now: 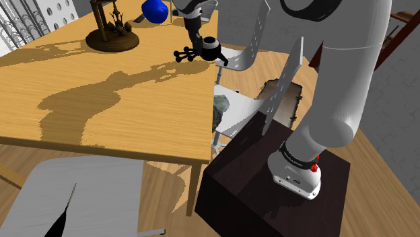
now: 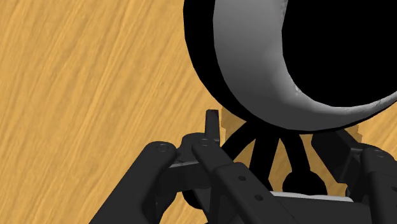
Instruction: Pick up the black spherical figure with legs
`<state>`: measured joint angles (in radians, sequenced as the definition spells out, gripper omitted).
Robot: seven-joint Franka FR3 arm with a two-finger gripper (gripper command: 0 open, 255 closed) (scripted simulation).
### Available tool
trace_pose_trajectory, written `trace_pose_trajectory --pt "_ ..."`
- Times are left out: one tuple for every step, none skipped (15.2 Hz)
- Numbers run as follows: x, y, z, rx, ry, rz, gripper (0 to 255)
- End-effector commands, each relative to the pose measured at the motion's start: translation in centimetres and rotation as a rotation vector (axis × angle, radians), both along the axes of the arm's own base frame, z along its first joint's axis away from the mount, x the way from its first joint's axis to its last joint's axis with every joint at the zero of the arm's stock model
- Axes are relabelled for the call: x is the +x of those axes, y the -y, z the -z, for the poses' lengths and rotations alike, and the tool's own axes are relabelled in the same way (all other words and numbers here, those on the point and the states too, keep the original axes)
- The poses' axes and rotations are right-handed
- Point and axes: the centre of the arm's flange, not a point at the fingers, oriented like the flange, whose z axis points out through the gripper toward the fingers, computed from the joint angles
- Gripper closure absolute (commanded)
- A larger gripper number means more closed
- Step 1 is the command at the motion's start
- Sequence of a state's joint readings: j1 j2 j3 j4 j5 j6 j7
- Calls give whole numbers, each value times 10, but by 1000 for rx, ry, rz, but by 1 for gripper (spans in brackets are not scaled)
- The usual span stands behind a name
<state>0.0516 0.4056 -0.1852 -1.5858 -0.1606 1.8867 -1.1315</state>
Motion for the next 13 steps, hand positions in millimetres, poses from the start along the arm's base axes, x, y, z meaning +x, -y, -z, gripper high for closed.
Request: trace_pose_trajectory --pt "1 1 -11 0 1 0 255" --pt "1 1 -16 0 1 0 255" --pt "1 1 -22 0 1 0 255" --pt "1 1 -27 0 1 0 255" --pt "1 1 -32 0 1 0 255" --pt "1 1 -37 0 1 0 255" --pt "1 1 -43 0 1 0 255" --pt "1 1 -48 0 1 0 255" --pt "1 1 -53 0 1 0 255" --pt "1 1 -59 0 1 0 255" --pt "1 1 -64 0 1 0 255" --pt "1 1 -65 0 1 0 255" --pt "1 1 -65 0 1 0 255"
